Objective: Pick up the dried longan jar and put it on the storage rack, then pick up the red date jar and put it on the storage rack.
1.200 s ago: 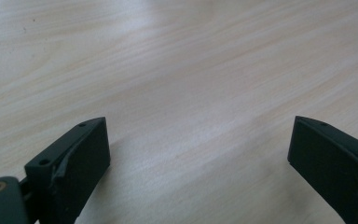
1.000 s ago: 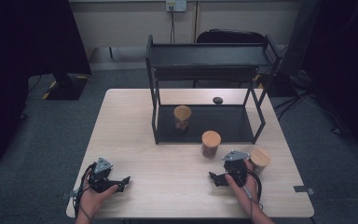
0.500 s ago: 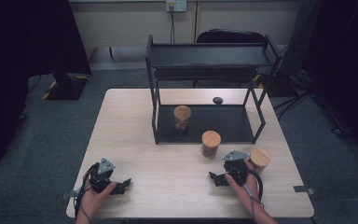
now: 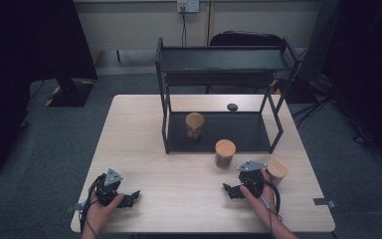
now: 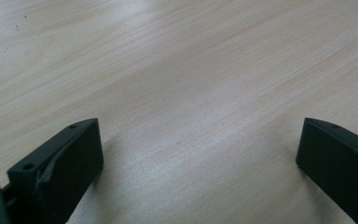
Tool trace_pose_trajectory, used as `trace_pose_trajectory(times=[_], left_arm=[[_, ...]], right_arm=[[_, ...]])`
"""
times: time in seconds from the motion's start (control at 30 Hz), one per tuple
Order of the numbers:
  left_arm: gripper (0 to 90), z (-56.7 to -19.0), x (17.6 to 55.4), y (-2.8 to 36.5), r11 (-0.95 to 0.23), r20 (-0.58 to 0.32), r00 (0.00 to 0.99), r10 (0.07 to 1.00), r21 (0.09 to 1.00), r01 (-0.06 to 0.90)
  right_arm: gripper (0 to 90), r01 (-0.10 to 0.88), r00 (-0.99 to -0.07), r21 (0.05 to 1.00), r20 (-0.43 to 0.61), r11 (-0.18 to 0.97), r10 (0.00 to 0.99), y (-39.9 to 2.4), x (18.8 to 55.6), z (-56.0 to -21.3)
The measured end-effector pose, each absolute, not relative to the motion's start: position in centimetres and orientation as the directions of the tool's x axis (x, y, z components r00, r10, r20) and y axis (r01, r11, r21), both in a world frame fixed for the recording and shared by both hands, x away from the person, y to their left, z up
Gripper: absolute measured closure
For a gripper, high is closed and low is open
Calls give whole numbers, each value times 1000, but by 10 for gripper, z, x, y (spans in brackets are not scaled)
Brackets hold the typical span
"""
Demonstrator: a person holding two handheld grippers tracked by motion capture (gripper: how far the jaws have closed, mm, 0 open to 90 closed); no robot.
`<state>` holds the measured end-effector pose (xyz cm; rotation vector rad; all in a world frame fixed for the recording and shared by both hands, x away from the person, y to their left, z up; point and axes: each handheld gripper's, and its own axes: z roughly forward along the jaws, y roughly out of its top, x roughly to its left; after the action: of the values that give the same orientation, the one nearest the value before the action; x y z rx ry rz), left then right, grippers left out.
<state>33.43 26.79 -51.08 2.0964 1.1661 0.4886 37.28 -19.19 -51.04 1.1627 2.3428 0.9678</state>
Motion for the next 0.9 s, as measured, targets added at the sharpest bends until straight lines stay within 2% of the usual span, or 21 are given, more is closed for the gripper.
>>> trace_pose_trajectory(times=[0.9], left_arm=[[2, -511, 334, 268, -368, -1, 528, 849, 715, 594]], right_arm=[[18, 540, -609, 732, -2, 416, 793, -186, 384, -509]])
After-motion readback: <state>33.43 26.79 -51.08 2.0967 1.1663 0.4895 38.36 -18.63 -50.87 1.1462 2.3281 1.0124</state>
